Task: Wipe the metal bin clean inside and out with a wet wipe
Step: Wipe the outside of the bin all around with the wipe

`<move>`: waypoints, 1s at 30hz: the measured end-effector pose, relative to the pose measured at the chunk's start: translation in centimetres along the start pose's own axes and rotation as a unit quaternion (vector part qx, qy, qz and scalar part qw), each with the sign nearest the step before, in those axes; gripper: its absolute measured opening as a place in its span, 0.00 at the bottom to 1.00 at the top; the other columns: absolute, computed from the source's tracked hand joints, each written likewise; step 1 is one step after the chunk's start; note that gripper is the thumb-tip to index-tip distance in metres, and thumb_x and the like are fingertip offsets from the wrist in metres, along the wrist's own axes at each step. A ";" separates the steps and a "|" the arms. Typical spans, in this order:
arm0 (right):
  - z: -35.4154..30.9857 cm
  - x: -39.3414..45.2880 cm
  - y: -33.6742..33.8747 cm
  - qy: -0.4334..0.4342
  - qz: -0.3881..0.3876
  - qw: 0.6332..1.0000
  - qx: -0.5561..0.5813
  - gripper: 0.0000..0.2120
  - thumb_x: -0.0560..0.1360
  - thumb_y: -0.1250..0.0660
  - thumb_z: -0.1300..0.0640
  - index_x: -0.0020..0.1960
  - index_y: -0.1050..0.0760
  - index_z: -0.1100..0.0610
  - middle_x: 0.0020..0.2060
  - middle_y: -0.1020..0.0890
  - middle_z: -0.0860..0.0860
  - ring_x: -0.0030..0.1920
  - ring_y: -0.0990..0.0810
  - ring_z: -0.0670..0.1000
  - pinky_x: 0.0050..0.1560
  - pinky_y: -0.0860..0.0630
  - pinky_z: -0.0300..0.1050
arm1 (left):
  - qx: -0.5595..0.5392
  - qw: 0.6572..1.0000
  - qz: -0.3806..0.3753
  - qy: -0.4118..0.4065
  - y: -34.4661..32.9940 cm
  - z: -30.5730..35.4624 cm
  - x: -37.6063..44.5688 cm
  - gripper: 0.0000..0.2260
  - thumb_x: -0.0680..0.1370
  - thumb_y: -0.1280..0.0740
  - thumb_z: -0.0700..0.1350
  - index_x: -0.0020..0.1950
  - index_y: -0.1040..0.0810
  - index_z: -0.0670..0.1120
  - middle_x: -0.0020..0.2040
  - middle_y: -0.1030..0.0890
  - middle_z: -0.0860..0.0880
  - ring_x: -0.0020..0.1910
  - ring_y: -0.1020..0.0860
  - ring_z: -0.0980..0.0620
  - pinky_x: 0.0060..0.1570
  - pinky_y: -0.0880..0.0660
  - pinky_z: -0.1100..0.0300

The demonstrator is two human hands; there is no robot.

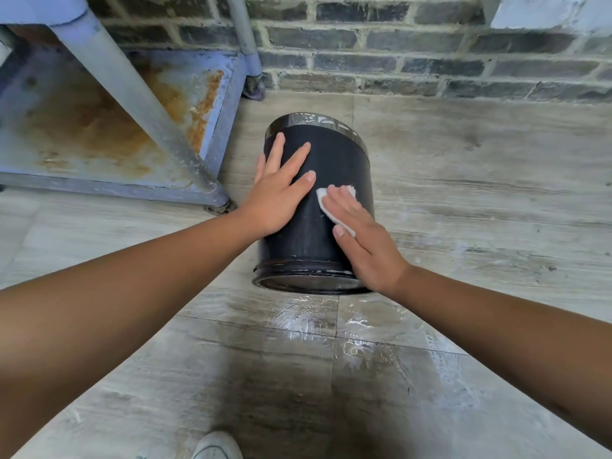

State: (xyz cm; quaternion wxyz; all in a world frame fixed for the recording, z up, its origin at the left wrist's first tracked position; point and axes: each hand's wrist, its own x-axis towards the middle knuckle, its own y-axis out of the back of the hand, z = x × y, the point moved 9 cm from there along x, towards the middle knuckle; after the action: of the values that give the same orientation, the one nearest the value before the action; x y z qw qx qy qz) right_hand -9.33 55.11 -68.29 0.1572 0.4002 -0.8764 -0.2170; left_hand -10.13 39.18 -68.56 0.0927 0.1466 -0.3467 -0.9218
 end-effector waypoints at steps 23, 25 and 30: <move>0.8 -2.1 5.0 -0.141 0.068 0.891 0.425 0.19 0.80 0.46 0.53 0.58 0.18 0.51 0.59 0.18 0.51 0.62 0.22 0.49 0.64 0.29 0.45 | -0.013 0.999 0.028 0.026 1.6 -2.8 0.0 0.31 0.77 0.36 0.57 0.77 0.46 0.63 0.80 0.59 0.53 0.78 0.50 0.54 0.71 0.46 0.58; 2.1 -1.5 5.6 -0.124 0.061 0.951 0.277 0.19 0.81 0.49 0.50 0.65 0.25 0.43 0.70 0.27 0.45 0.71 0.33 0.42 0.73 0.39 0.42 | -0.009 0.999 0.035 0.038 1.8 -3.2 -0.1 0.32 0.76 0.36 0.60 0.77 0.47 0.63 0.80 0.58 0.54 0.77 0.49 0.54 0.69 0.46 0.59; 2.0 -1.9 -1.1 -0.083 -0.032 0.993 0.071 0.22 0.82 0.49 0.50 0.75 0.40 0.48 0.77 0.43 0.46 0.77 0.51 0.43 0.77 0.54 0.44 | 0.026 0.997 0.050 0.042 1.9 -3.0 -0.3 0.35 0.74 0.37 0.64 0.77 0.49 0.63 0.80 0.58 0.52 0.78 0.49 0.51 0.72 0.45 0.54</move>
State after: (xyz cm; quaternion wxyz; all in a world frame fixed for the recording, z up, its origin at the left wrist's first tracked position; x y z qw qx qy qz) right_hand -8.29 56.43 -70.74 0.0479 0.4185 -0.8866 -0.1912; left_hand -8.68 36.04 -69.37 0.1498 0.1703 -0.3734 -0.8995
